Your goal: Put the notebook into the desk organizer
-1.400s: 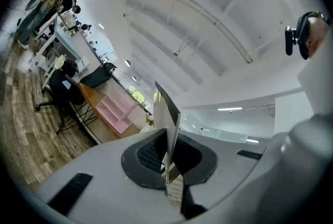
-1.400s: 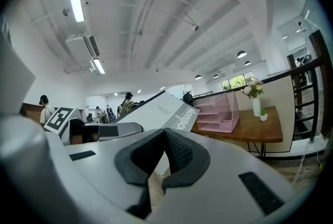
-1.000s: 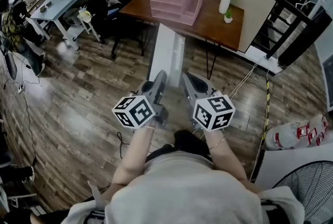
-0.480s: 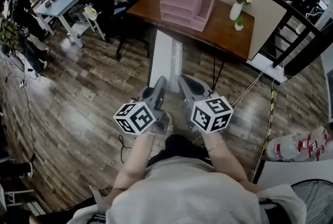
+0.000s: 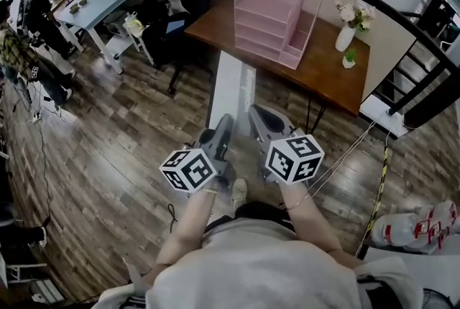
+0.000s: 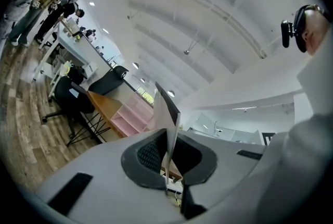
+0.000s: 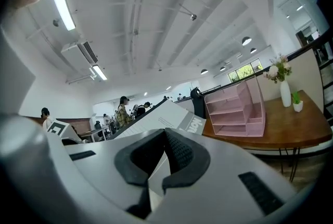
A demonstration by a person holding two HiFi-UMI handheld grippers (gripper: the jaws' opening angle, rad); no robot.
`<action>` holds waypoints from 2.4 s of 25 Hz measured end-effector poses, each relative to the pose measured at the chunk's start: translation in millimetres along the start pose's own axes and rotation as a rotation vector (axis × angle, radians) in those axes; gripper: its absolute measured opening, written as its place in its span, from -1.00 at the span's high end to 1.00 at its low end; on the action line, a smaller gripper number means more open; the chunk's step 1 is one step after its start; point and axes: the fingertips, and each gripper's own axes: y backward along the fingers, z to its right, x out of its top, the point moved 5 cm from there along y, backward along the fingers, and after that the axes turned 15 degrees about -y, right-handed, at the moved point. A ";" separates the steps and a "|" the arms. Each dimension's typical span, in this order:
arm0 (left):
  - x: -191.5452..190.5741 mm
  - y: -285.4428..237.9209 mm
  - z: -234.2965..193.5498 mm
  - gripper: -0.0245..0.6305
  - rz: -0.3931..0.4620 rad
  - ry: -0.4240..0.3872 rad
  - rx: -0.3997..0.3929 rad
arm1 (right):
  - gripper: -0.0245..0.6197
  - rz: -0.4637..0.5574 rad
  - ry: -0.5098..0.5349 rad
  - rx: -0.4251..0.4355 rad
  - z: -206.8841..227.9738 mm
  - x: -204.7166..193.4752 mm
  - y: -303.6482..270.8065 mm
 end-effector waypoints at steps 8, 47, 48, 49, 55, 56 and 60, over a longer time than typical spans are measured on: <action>42.6 -83.1 -54.3 0.87 0.048 -0.011 -0.005 | 0.89 0.028 0.019 0.007 45.3 50.2 -75.5; 86.0 -351.5 -172.4 0.87 -0.027 0.182 -0.335 | 0.89 0.175 -0.026 -0.294 194.7 139.3 -220.6; 84.4 -356.2 -176.0 0.86 -0.038 0.194 -0.341 | 0.89 0.179 -0.028 -0.307 197.3 139.6 -223.6; 83.4 -361.1 -178.8 0.87 -0.048 0.206 -0.348 | 0.89 0.183 -0.028 -0.319 199.8 140.4 -226.4; 78.0 -387.0 -191.7 0.86 -0.084 0.246 -0.387 | 0.89 0.195 -0.023 -0.387 210.9 144.9 -242.6; 76.2 -390.6 -192.9 0.86 -0.091 0.257 -0.397 | 0.89 0.197 -0.025 -0.399 212.8 144.5 -244.5; 65.9 -404.5 -200.5 0.86 -0.132 0.330 -0.433 | 0.89 0.208 -0.027 -0.438 219.8 145.1 -252.1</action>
